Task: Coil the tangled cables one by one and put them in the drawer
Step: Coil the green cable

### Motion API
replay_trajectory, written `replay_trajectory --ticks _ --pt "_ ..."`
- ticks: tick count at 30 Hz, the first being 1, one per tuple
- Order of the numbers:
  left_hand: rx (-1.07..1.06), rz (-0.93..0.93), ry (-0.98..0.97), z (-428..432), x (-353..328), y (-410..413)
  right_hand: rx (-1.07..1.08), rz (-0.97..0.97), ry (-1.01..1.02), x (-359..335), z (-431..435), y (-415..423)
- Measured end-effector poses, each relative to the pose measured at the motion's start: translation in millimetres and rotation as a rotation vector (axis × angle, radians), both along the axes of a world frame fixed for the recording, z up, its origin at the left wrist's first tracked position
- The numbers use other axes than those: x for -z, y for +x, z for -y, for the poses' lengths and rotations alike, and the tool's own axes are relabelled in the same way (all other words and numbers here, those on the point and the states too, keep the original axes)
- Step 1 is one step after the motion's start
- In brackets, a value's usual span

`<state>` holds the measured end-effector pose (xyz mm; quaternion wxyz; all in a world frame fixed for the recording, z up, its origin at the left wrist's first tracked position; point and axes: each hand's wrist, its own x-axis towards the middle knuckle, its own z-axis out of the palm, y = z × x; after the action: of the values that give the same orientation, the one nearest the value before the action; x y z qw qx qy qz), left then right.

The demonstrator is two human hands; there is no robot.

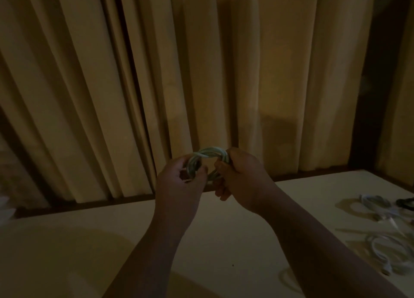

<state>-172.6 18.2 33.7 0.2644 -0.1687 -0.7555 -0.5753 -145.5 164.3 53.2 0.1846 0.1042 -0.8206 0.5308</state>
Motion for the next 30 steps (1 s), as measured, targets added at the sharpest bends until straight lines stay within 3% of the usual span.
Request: replay_trajectory --ticks 2,6,9,13,18,25,30 --pt "-0.159 0.026 0.003 0 -3 1 -0.02 0.023 -0.062 0 4 0" --pt "-0.197 0.03 0.059 5 -11 4 -0.07 0.071 -0.268 -2 1 0" --pt "-0.162 -0.016 -0.076 0 -13 12 -0.165 0.11 -0.286 2 -9 -1" --pt "-0.149 -0.167 -0.358 -2 -11 16 -0.353 0.264 -0.591 10 -14 -5" --pt "-0.123 -0.216 -0.514 2 -10 9 -0.422 0.368 -0.645 17 -9 -8" --pt "-0.222 -0.301 -0.429 -1 -14 14 -0.529 0.382 -0.752 18 -6 -10" --pt "-0.179 -0.293 -0.388 -2 -16 17 -0.618 0.381 -0.846 18 -6 -4"
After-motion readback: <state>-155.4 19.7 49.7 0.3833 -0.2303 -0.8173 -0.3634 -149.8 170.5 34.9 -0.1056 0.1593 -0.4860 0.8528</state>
